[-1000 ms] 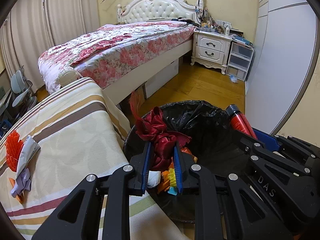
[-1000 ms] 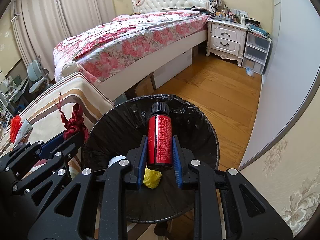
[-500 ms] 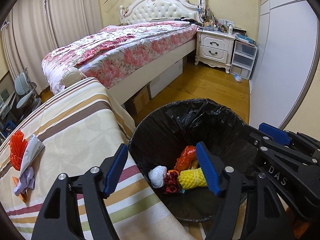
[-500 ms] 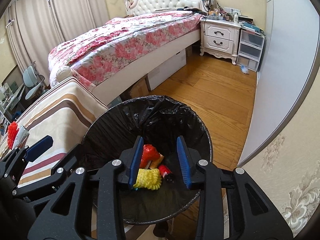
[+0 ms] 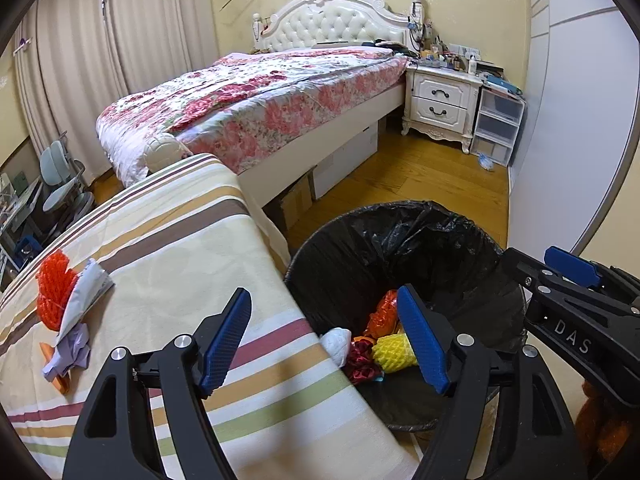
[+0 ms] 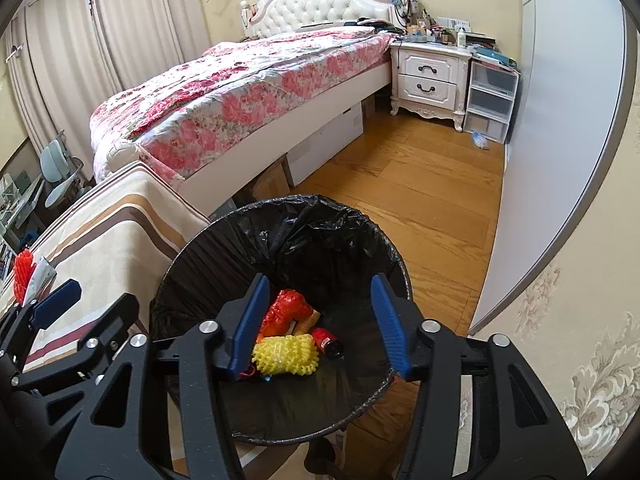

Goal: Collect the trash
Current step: 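Move both open grippers back toward the remaining trash on the bed, then grasp the orange paper with the left gripper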

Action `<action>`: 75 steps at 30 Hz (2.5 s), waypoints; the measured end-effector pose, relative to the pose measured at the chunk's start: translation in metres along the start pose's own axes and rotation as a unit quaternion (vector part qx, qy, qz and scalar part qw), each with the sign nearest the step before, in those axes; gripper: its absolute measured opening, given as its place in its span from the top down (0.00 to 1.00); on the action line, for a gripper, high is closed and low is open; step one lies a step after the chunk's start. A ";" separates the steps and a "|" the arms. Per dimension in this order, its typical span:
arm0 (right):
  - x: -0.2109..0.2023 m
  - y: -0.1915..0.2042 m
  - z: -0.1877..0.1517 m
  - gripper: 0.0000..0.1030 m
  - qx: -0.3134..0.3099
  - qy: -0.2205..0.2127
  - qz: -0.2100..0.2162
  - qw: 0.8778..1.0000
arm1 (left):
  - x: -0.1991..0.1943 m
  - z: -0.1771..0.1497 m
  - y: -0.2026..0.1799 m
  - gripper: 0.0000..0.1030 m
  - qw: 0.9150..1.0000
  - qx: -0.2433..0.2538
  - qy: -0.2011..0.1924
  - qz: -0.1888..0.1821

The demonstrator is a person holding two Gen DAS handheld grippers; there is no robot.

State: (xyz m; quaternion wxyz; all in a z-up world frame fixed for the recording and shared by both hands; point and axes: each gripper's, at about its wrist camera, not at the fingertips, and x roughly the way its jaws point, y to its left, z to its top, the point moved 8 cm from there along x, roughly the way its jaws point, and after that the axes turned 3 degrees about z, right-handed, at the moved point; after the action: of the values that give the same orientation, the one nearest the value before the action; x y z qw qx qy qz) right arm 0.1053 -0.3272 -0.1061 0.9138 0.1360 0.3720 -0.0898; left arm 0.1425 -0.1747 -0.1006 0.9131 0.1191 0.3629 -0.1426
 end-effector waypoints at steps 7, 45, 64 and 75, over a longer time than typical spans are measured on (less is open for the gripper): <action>-0.001 0.023 -0.006 0.43 -0.009 0.007 0.020 1.000 | -0.018 -0.009 0.045 0.27 0.999 -0.024 -0.010 0.034; 0.009 0.227 -0.067 0.42 -0.174 0.068 0.121 0.975 | -0.058 -0.105 0.268 0.27 0.966 -0.208 0.043 0.150; 0.014 0.235 -0.067 0.35 -0.185 0.070 0.119 0.973 | -0.037 -0.096 0.269 0.25 0.971 -0.188 0.052 0.140; 0.013 0.235 -0.069 0.35 -0.186 0.069 0.118 0.973 | -0.044 -0.104 0.281 0.25 0.965 -0.212 0.064 0.141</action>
State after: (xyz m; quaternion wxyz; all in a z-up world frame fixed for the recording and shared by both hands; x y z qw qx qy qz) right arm 0.1319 -0.0840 -0.1203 0.8994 0.0124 0.4255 0.0993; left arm 0.1440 0.1277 -0.1117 0.9032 -0.0184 0.4219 0.0762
